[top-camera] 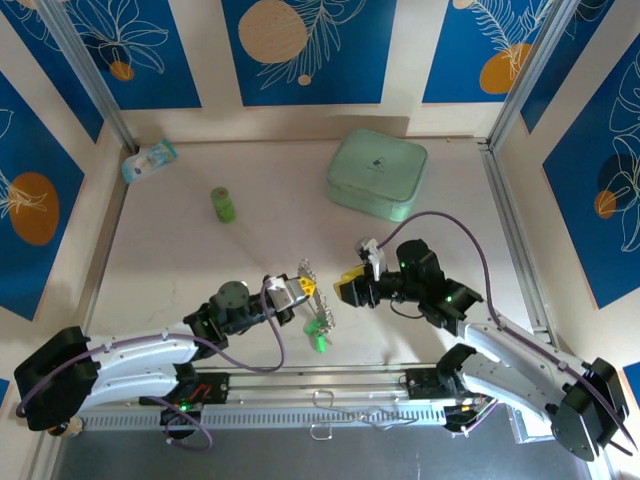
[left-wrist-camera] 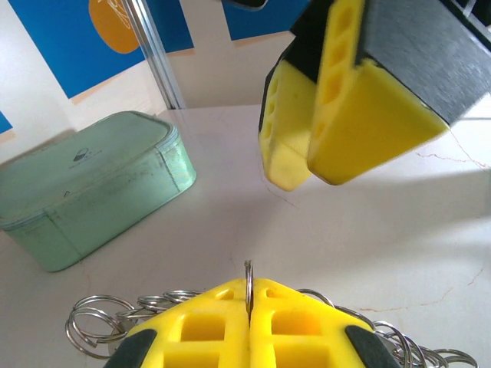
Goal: Put the keys on the keyring
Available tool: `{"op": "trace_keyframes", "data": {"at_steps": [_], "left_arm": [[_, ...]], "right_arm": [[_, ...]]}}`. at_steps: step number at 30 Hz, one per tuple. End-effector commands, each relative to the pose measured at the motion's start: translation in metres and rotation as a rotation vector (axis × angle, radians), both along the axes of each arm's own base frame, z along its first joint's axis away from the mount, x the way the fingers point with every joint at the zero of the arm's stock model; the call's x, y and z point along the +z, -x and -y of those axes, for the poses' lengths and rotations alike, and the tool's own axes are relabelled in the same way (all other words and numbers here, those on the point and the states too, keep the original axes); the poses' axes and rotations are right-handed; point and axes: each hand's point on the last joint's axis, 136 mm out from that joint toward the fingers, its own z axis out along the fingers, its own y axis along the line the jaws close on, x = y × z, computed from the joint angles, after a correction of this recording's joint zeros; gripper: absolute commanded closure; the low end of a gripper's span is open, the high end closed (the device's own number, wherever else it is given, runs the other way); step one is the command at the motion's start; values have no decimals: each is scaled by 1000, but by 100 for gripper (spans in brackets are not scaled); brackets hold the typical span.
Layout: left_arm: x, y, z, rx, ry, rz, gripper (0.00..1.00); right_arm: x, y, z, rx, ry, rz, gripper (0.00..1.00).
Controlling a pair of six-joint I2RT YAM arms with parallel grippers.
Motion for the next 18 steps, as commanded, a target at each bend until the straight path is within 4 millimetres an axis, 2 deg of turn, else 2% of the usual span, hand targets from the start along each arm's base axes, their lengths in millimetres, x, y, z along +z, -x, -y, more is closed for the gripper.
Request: {"op": "trace_keyframes", "data": {"at_steps": [1,4,9,14,18], "left_arm": [[26,-4,1,17,84,29,100],[28,-4,1,14,90,32,100],[30,-4,2,9,101,32,100],[32,-3,2,5,113,33,100],[33,-3,2,4,113,31,100]], "right_arm": [[2,27,-9,61,-98,-329,55],[-3,35,-13,84,-129,-431,54],[-8,36,-14,115,-178,-504,51],[-22,36,-17,141,-186,-536,50],[-21,36,-21,180,-219,-543,49]]}}
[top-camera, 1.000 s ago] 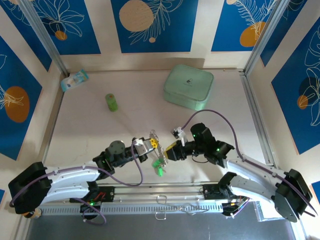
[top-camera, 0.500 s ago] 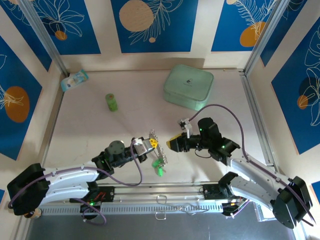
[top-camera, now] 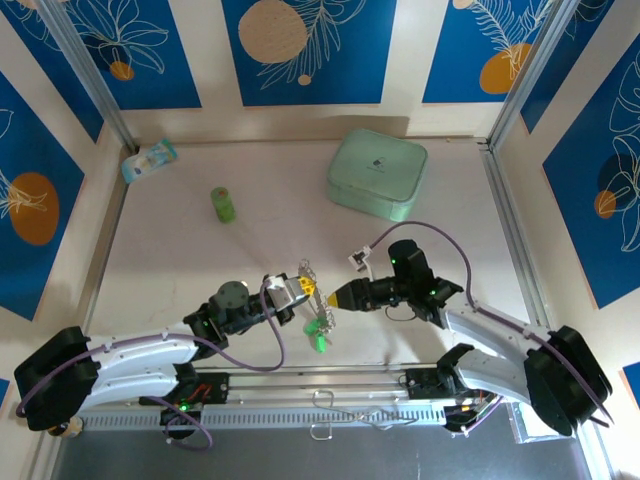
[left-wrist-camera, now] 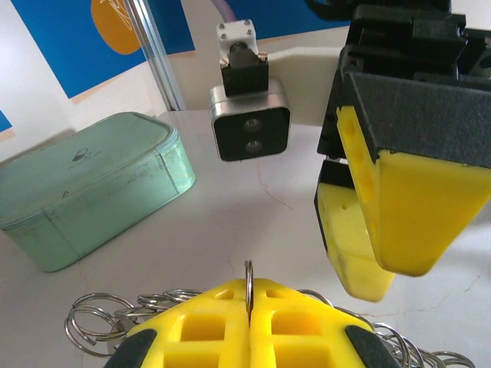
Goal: Put the keys on the keyring
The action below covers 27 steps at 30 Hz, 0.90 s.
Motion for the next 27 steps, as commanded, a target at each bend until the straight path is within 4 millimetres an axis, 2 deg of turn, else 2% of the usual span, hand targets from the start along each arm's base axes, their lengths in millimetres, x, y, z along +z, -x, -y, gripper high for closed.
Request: {"op": "trace_keyframes", "data": {"at_steps": [1,15,27], "left_arm": [[31,-3,2,4,97,43,100],[29,-3,3,0,97,40,100],[29,-3,4,0,98,43,100]], "right_arm": [[12,4,-5,56,-76,3,49],[9,-6,-15,67,-103,17,54],[8,-5,-16,77,-105,9,76]]}}
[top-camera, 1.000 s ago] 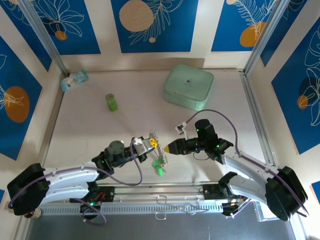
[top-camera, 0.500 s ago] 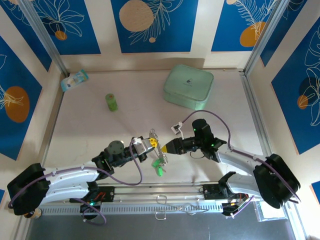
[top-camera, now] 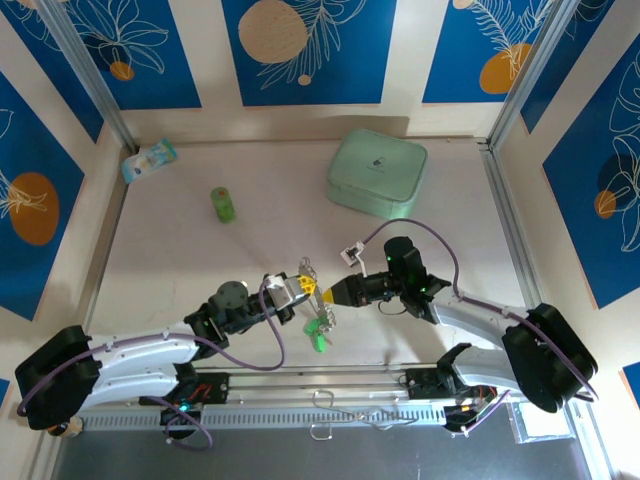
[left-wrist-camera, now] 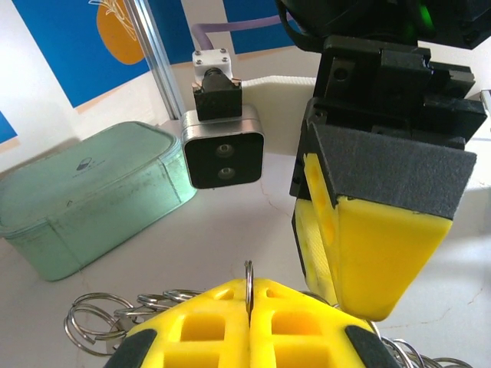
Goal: Put the keys on the keyring
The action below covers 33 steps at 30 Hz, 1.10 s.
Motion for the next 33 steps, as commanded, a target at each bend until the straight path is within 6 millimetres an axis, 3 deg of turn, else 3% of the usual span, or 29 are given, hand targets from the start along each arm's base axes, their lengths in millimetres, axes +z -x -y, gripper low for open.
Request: {"op": "trace_keyframes", "data": {"at_steps": [1,14,33], "left_arm": [[23,-3,2,1,73,31,100],[21,-4,2,9,66,24,100],[12,-7,4,18,44,-3,100]], "right_arm": [[-1,4,0,24,-8,-2,79],[4,5,3,18,-5,12,100],[2,-9,7,-55,132,25,100]]}}
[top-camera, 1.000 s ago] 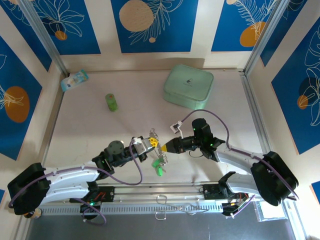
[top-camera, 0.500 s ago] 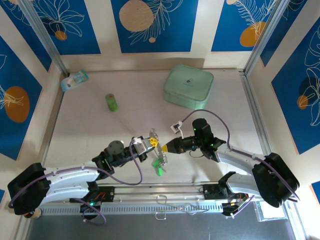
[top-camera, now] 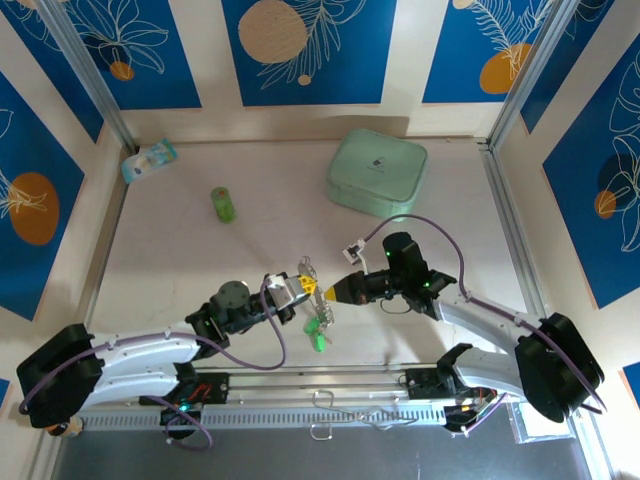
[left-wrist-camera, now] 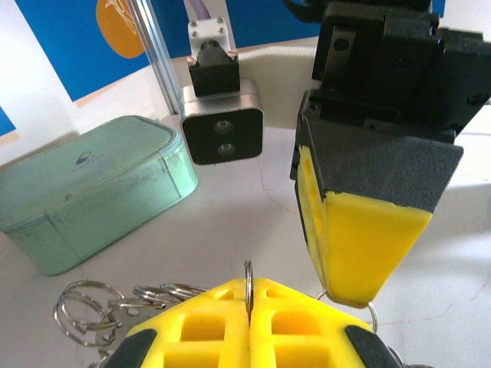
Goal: Put the keys on the keyring
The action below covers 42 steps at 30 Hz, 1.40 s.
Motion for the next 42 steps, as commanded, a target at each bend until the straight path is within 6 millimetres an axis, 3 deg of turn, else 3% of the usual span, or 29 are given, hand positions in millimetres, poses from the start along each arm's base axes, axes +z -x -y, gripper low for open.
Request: {"op": "trace_keyframes", "data": {"at_steps": [1,6,9,14,16,19,24,26,28,33,38,42], "left_arm": [[17,-5,3,13,56,9,99],[11,-11,-2,56,46,0,93],[9,-12,-3,64,40,-4,84],[9,-15,-8,100,38,3,60],[11,-17,-12,122,39,14,57],[11,-17,-18,140,25,30,58],[-6,-4,-17,66,-57,35,80],[-12,3,-12,18,-100,40,84],[-13,3,-9,7,-121,54,81],[5,-16,-19,96,-145,82,75],[21,-24,-27,17,-190,-24,75],[18,-30,-30,-75,-227,-135,73]], "right_arm": [[0,-4,1,-12,40,14,100],[1,-10,4,-43,96,40,100],[1,-11,5,-43,127,45,100],[2,-15,1,-36,154,32,100],[2,-17,1,-41,161,20,100],[4,-20,0,-58,173,-6,100],[5,-24,1,-84,201,-50,100],[5,-23,0,-86,206,-64,100],[5,-22,-1,-79,217,-55,100],[9,-23,2,-36,280,45,100],[14,-24,-2,71,312,161,100],[15,-26,-4,127,319,234,100]]}}
